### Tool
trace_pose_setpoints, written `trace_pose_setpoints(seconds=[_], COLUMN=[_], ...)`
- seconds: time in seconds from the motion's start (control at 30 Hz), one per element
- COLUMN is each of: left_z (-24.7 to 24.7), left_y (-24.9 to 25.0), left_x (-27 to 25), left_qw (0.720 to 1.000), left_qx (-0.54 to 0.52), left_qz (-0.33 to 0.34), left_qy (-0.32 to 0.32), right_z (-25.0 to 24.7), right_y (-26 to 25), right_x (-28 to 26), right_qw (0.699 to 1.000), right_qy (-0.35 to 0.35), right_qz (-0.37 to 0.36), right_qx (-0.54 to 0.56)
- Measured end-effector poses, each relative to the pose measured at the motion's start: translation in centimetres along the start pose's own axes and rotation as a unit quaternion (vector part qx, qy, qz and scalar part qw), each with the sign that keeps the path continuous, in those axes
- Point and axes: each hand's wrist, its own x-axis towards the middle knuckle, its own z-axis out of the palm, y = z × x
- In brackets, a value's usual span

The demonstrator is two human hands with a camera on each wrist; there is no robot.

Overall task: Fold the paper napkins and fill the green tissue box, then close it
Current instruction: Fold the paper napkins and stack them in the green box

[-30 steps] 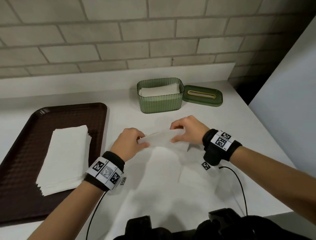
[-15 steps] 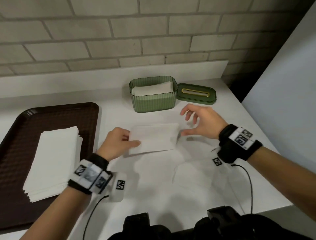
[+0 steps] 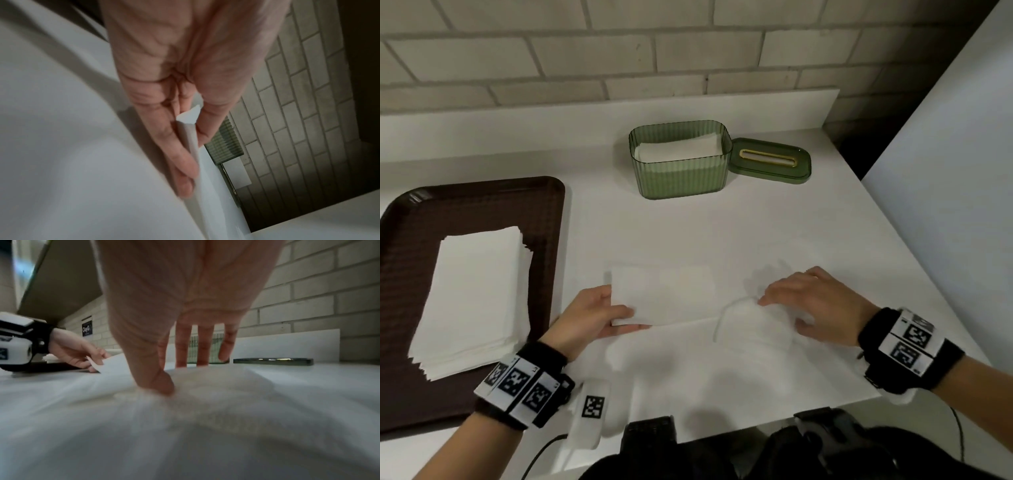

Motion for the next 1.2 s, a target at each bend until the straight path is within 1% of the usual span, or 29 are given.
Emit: trace_pose_setpoints(seconds=[0.1,0.17,0.23,0.27,0.3,0.33,0.37,0.4,0.5,0.57,0.63,0.7,0.77,0.8,0.83,0.9,0.97,1.0,1.07,1.13,1.17,1.2], left_z=[0.1,0.2,0.5,0.6,0.8,0.9,1.1,1.3,1.3,1.1,1.1,1.3,1.6,1.7,1.8,2.2,2.3,2.4,2.4,2.0,1.8,1.6], left_y=[-0.5,-0.7,-0.7,-0.8,-0.8,-0.7,-0.7,-0.7,-0.6,-0.5,-0.3,-0.1,0.1,0.1,0.0,-0.1,-0.5,-0.6,-0.7,-0.7,-0.7,-0.7], left_x=[0.2,0.2,0.3,0.3,0.2,0.1,0.0,-0.1,-0.3,-0.4,-0.4,-0.6,-1.0,-1.1,-1.2,-1.1,-0.9,-0.9,-1.1,-1.5,-1.8,-2.0], left_qw=[0.998,0.997,0.997,0.997,0.997,0.997,0.997,0.997,0.996,0.996,0.996,0.997,0.996,0.996,0.997,0.994,0.982,0.977,0.972,0.972,0.973,0.974], left_qx=[0.042,0.053,0.047,0.047,0.052,0.058,0.063,0.063,0.051,0.031,0.016,-0.01,-0.046,-0.043,-0.016,0.061,0.119,0.127,0.113,0.076,0.042,0.001], left_qz=[0.024,0.036,0.049,0.054,0.057,0.056,0.055,0.052,0.044,0.04,0.033,0.019,-0.007,-0.007,0.008,0.074,0.147,0.173,0.206,0.222,0.226,0.227], left_qy=[0.034,0.043,0.041,0.035,0.026,0.014,0.0,-0.014,-0.05,-0.076,-0.086,-0.079,-0.079,-0.078,-0.075,-0.05,-0.023,-0.013,0.006,0.013,0.016,0.021], right_z=[1.2,0.9,-0.1,-0.8,-1.6,-2.3,-2.9,-3.5,-4.7,-4.8,-4.4,-3.8,-3.1,-2.9,-2.6,-2.3,-2.1,-2.2,-2.6,-3.2,-3.5,-3.7], right_y=[0.4,0.1,-0.4,-0.7,-1.1,-1.4,-1.8,-2.2,-3.6,-4.8,-5.8,-6.6,-7.1,-7.4,-7.6,-8.2,-8.6,-8.6,-8.4,-7.5,-6.9,-6.4], right_x=[0.0,0.1,0.3,0.4,0.6,0.9,1.2,1.7,3.7,5.6,7.7,9.6,11.2,11.8,12.3,12.8,12.9,12.7,12.1,11.4,10.8,10.2], right_qw=[0.995,0.979,0.944,0.919,0.89,0.865,0.852,0.851,0.872,0.885,0.895,0.911,0.929,0.937,0.943,0.952,0.954,0.956,0.968,0.975,0.968,0.951], right_qy=[0.083,0.14,0.172,0.174,0.171,0.164,0.153,0.137,0.077,0.034,0.003,-0.019,-0.034,-0.038,-0.038,-0.025,0.002,0.014,0.019,-0.004,-0.01,-0.009], right_qz=[-0.017,-0.002,0.051,0.078,0.086,0.079,0.06,0.036,-0.018,-0.035,-0.04,-0.036,-0.02,-0.012,-0.007,-0.004,-0.002,-0.005,-0.01,0.008,0.024,0.037], right_qx=[0.055,0.146,0.276,0.346,0.414,0.467,0.497,0.506,0.484,0.464,0.444,0.41,0.367,0.347,0.33,0.306,0.3,0.294,0.251,0.224,0.25,0.306])
